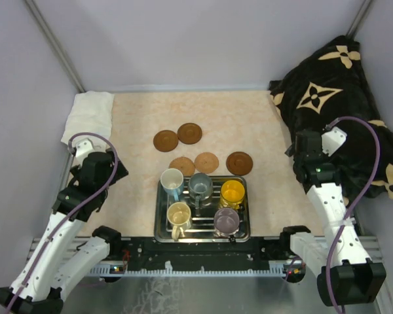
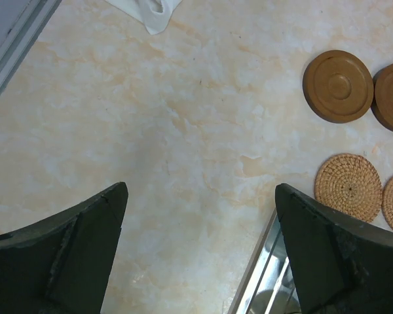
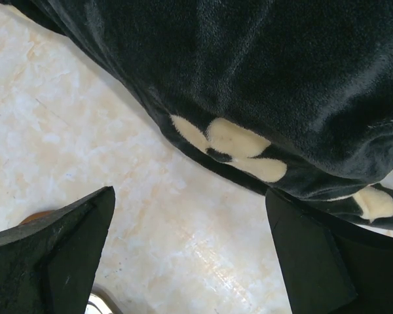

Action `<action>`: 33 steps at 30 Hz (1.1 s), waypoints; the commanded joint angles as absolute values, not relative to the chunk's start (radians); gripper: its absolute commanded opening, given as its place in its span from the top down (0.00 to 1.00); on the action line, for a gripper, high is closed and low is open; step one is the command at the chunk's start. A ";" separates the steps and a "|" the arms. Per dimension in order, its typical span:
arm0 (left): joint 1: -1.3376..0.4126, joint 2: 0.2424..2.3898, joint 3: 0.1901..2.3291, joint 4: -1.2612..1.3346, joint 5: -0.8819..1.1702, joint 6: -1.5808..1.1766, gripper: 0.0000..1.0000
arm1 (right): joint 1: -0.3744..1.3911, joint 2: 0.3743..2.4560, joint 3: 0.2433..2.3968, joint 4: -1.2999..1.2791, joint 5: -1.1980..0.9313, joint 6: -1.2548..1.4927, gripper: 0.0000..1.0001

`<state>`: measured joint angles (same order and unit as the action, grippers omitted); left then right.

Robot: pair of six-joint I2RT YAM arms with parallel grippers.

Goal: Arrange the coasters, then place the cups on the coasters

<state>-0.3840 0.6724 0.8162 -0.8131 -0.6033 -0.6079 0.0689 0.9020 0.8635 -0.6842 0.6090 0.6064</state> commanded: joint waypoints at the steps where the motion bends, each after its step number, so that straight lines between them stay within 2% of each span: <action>1: -0.379 0.664 0.820 -0.830 -0.620 -0.616 0.00 | 0.064 0.862 0.854 -0.647 0.649 0.621 0.01; 24: -0.380 0.682 0.804 -0.814 -0.596 -0.617 0.00 | 0.064 0.802 0.818 -0.611 0.651 0.617 0.01; 33: -0.379 0.752 0.791 -0.698 -0.533 -0.591 0.00 | 0.064 0.800 0.824 -0.558 0.531 0.516 0.01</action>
